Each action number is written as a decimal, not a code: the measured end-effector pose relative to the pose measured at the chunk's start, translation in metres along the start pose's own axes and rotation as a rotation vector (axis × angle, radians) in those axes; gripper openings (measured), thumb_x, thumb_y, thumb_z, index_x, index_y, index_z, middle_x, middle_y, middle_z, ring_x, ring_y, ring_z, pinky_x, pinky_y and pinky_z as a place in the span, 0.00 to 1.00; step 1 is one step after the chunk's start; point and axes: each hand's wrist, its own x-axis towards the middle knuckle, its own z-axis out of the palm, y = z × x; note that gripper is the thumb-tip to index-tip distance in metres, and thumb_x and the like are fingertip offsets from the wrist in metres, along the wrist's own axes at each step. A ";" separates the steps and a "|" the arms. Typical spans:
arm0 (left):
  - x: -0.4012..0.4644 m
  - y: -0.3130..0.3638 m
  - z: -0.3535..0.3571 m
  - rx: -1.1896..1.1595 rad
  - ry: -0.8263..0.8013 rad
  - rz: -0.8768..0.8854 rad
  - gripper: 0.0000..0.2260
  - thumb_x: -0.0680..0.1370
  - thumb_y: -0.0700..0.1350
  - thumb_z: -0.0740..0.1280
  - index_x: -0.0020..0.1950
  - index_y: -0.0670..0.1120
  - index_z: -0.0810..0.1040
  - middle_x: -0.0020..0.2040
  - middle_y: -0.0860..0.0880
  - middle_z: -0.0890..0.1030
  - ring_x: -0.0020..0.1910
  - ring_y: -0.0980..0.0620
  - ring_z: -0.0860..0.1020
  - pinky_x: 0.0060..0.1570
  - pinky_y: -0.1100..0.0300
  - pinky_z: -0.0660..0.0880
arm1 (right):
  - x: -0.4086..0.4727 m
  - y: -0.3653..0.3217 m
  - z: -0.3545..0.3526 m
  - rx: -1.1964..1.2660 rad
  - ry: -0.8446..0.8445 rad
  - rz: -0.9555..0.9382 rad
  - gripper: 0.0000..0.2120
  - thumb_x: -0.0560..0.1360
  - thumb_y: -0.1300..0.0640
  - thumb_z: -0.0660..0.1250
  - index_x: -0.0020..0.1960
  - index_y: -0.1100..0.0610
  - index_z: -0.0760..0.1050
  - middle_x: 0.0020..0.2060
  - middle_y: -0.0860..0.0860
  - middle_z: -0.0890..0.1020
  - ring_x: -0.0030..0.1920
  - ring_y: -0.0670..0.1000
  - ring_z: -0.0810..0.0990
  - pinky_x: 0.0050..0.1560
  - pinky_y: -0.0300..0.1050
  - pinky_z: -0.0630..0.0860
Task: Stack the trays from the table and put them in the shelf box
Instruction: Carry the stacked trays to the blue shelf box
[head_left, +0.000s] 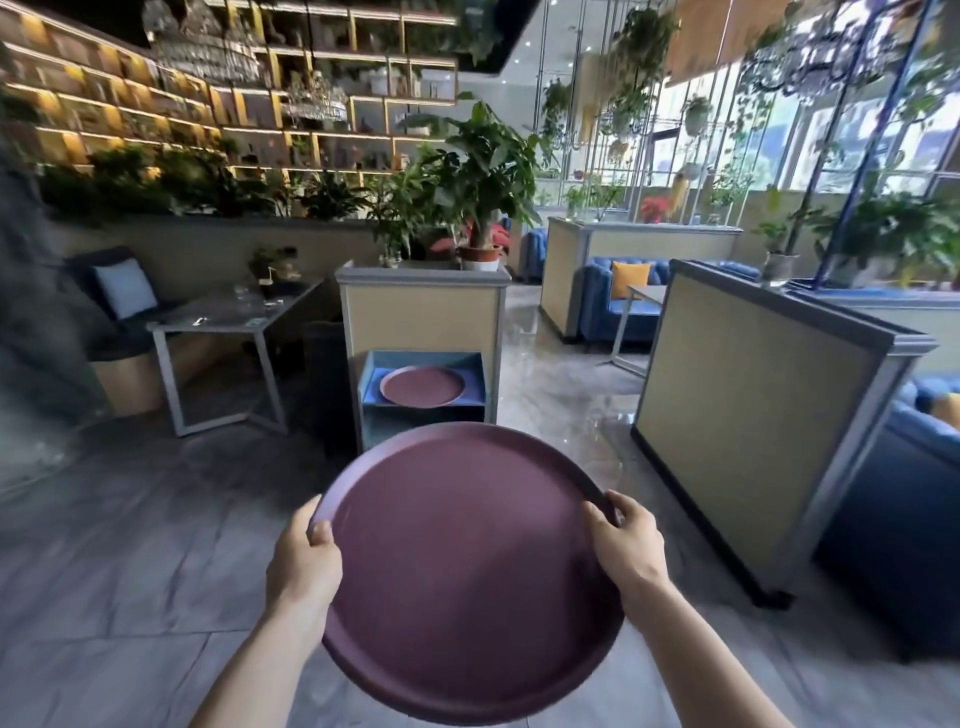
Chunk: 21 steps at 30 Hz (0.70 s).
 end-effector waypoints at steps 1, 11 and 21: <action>0.004 0.001 0.004 0.001 -0.005 -0.005 0.18 0.82 0.46 0.56 0.72 0.53 0.70 0.68 0.46 0.76 0.65 0.41 0.74 0.60 0.49 0.71 | 0.006 0.001 0.003 -0.001 -0.001 0.004 0.27 0.73 0.47 0.69 0.70 0.52 0.72 0.66 0.53 0.78 0.66 0.55 0.76 0.66 0.50 0.70; 0.115 -0.010 0.030 -0.033 -0.010 -0.039 0.18 0.83 0.46 0.55 0.72 0.53 0.69 0.69 0.46 0.75 0.66 0.41 0.74 0.60 0.51 0.70 | 0.082 -0.021 0.099 -0.053 -0.011 -0.008 0.27 0.73 0.48 0.69 0.71 0.53 0.72 0.66 0.54 0.78 0.67 0.57 0.75 0.69 0.53 0.70; 0.325 0.001 0.054 -0.028 -0.036 -0.041 0.18 0.83 0.46 0.54 0.73 0.54 0.69 0.70 0.47 0.75 0.66 0.41 0.73 0.60 0.51 0.69 | 0.196 -0.081 0.263 -0.078 0.016 0.014 0.27 0.73 0.50 0.70 0.71 0.55 0.72 0.67 0.56 0.78 0.68 0.57 0.75 0.67 0.51 0.69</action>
